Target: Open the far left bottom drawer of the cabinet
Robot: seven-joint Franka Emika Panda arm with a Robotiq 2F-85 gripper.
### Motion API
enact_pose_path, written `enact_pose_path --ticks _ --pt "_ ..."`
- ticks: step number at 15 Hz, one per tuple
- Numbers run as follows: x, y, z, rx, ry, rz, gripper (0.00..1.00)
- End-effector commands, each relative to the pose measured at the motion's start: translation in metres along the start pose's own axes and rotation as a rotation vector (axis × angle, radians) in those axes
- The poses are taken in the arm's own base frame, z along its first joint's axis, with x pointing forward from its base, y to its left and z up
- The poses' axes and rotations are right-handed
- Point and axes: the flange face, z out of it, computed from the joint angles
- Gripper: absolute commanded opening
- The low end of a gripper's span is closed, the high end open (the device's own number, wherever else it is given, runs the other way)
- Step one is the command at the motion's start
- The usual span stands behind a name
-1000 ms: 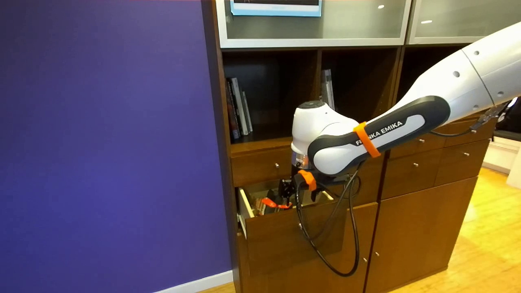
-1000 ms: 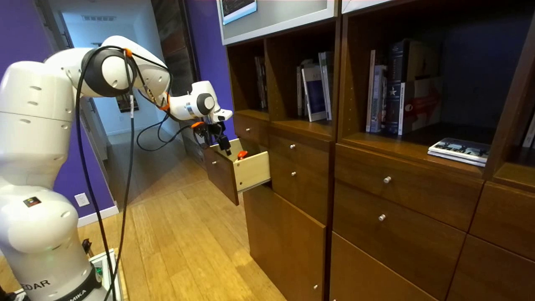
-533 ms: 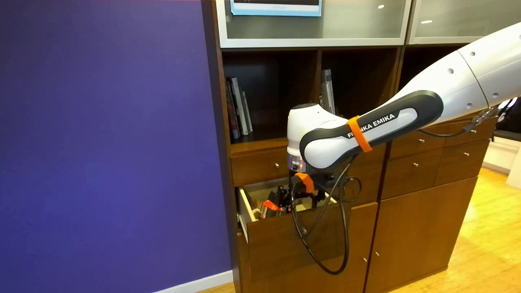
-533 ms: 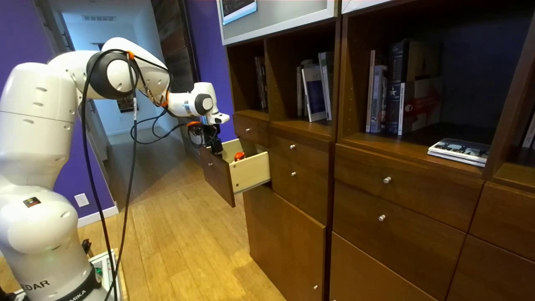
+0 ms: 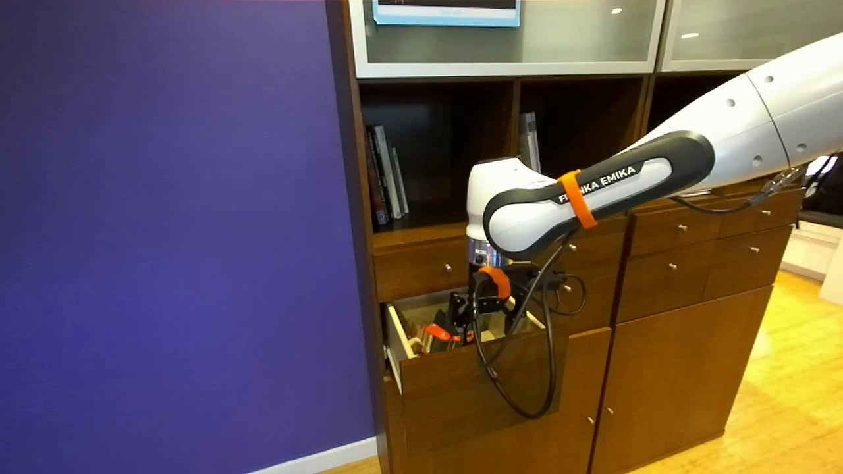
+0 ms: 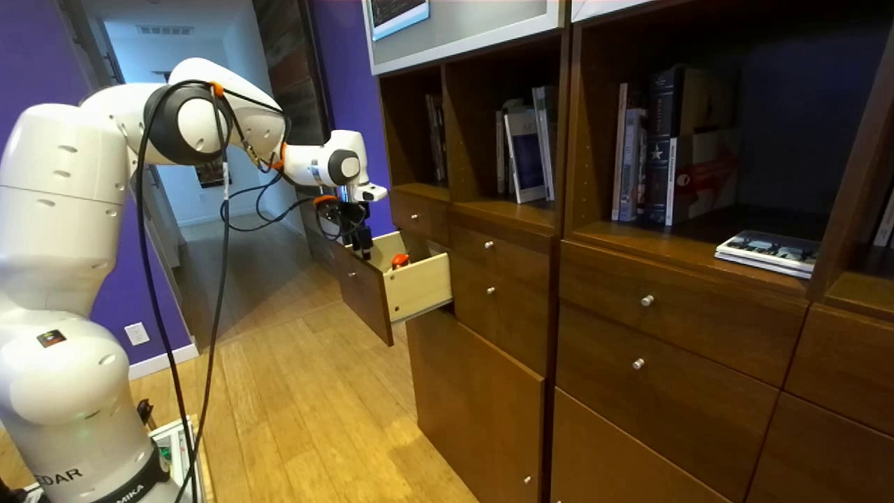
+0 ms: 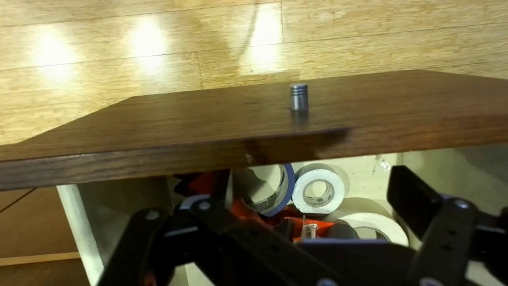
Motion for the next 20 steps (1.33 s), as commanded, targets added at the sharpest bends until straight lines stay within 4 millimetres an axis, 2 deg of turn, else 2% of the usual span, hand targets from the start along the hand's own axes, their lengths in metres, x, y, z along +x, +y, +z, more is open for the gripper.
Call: enact_pose_path --ticks 1,5,9,10,13,20 --pt "-0.005 -0.003 -0.028 -0.021 0.069 -0.016 1.00" --pt "-0.003 0.002 -0.063 -0.083 0.156 -0.098 1.00" --pt "-0.009 0.014 -0.088 -0.039 0.158 -0.178 1.00" --pt "0.000 0.005 -0.078 -0.053 0.176 -0.134 1.00" --pt "-0.001 0.009 -0.088 -0.047 0.179 -0.163 1.00" --pt "-0.002 0.009 -0.084 -0.051 0.172 -0.169 1.00"
